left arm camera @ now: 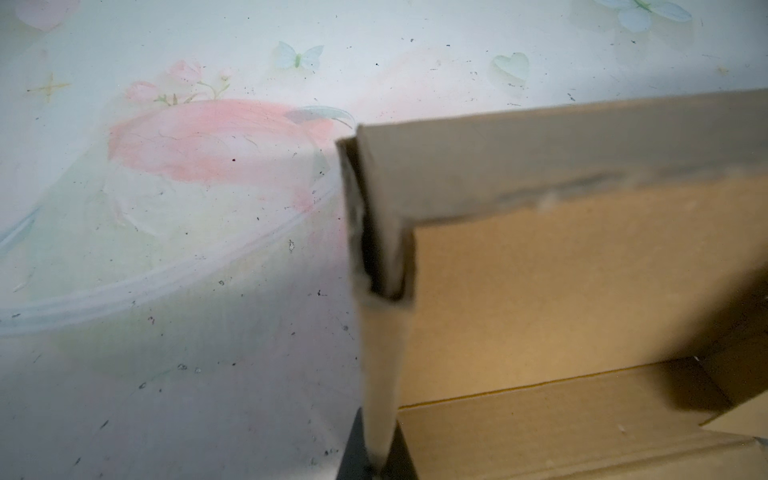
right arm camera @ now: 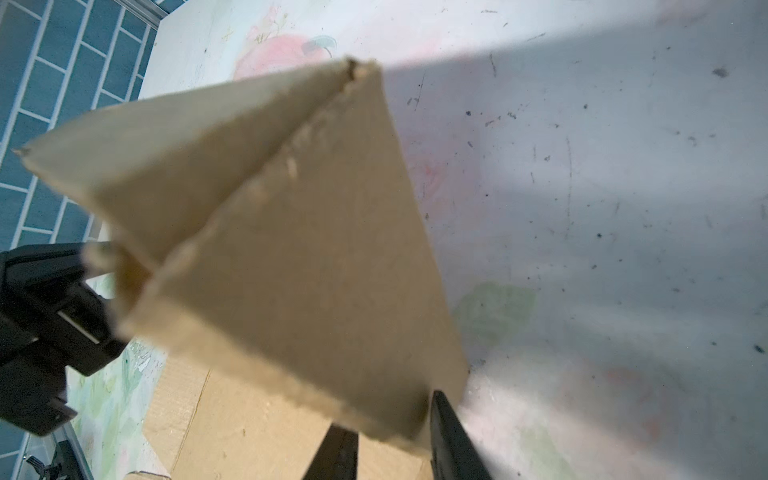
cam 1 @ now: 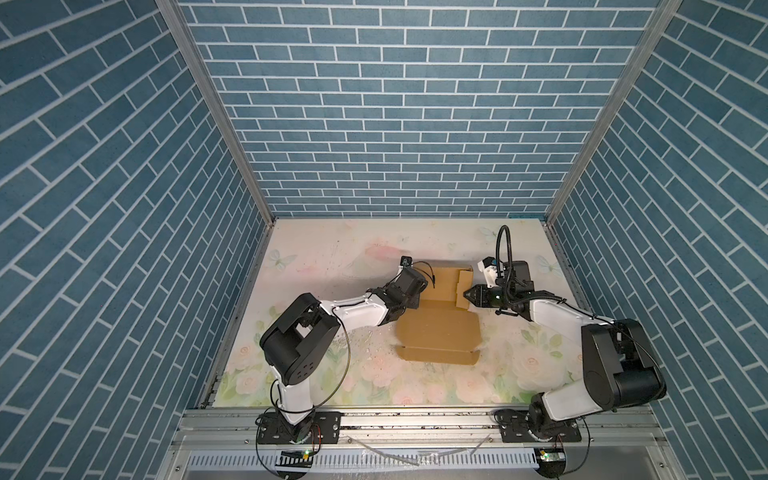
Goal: Fold the paper box
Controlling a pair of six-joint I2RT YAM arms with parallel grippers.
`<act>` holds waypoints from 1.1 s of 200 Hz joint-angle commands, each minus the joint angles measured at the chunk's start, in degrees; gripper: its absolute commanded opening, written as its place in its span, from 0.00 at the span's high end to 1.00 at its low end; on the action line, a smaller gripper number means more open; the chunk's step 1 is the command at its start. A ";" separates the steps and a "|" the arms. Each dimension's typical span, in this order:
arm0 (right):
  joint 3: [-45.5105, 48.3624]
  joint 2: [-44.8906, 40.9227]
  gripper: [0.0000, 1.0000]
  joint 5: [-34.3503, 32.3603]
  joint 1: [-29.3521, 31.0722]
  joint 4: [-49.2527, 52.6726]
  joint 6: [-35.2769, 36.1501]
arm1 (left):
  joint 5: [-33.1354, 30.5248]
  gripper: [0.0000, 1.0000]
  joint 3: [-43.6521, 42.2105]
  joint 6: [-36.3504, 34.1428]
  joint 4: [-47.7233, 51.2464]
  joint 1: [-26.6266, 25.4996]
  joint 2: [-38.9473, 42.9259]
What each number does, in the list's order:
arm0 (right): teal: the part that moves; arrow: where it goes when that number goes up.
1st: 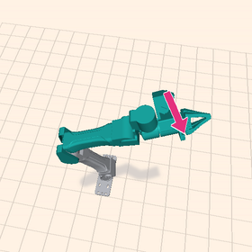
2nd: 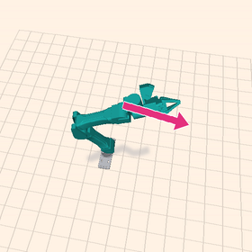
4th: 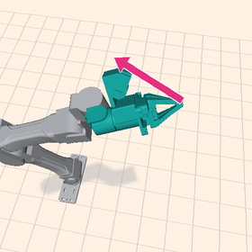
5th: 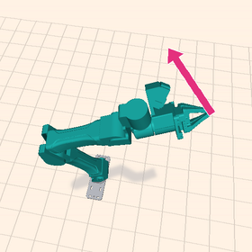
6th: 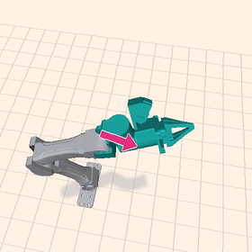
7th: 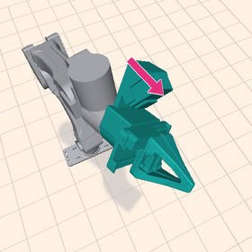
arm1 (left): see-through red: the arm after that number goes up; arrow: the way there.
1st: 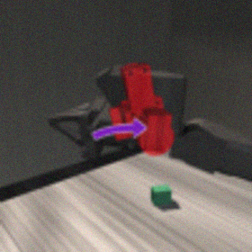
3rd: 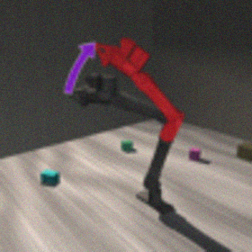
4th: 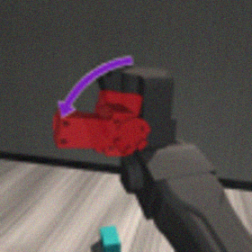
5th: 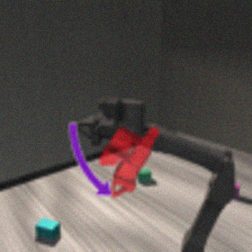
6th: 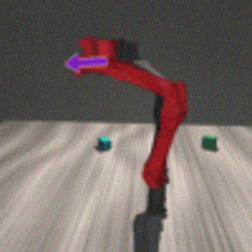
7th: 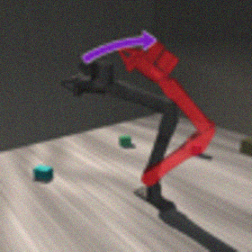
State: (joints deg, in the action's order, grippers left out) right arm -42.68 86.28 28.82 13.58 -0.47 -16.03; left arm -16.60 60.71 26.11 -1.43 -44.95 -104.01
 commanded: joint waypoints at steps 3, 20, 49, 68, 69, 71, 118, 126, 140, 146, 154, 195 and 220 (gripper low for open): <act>-2.50 1.31 0.70 0.47 0.47 -2.24 2.41 | 2.72 1.00 -2.00 -1.12 5.21 0.21 -3.63; -2.93 2.11 0.70 -0.19 0.72 -2.48 2.41 | 2.77 1.00 -2.00 -1.06 5.12 0.21 -3.71; -3.86 3.31 0.70 -2.80 2.06 -2.82 2.50 | 2.91 1.00 -2.00 -1.15 4.86 0.21 -3.92; -4.72 3.71 0.70 -5.79 3.64 -2.08 2.71 | 3.06 1.00 -2.00 -1.05 4.73 0.21 -3.95; -4.80 3.71 0.70 -6.05 3.73 -2.04 2.74 | 3.06 1.00 -2.00 -1.05 4.75 0.21 -3.98; -4.96 3.70 0.70 -6.47 3.95 -1.87 2.80 | 3.06 1.00 -2.00 -1.01 4.77 0.21 -3.98; -7.16 4.62 0.70 -14.11 8.80 0.48 3.03 | 3.42 1.00 -2.08 -0.73 4.09 0.21 -3.92; -7.16 4.80 0.70 -15.01 9.26 0.47 2.78 | 3.50 1.00 -2.24 -0.64 3.92 0.21 -3.92; -7.09 4.95 0.70 -16.25 9.82 0.18 2.27 | 3.63 1.00 -2.35 -0.47 3.72 0.21 -3.92; -6.95 4.97 0.71 -17.01 10.01 0.00 2.08 | 3.65 1.00 -2.43 -0.49 3.72 0.21 -3.92; -6.89 5.08 0.72 -17.64 10.32 -0.24 1.82 | 3.64 1.00 -2.43 -0.46 3.72 0.21 -3.92; -5.66 4.35 0.75 -21.51 11.81 -2.82 1.01 | 4.00 1.00 -2.57 -0.09 3.06 0.21 -3.85; -4.05 3.72 0.73 -22.59 11.90 -6.10 0.57 | 4.05 1.00 -2.74 -0.10 2.79 0.20 -3.92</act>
State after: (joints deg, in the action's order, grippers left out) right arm -47.42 90.17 5.89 24.12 -1.67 -15.18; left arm -16.84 60.45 26.17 -3.22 -44.42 -104.49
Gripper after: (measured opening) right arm 0.263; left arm 0.071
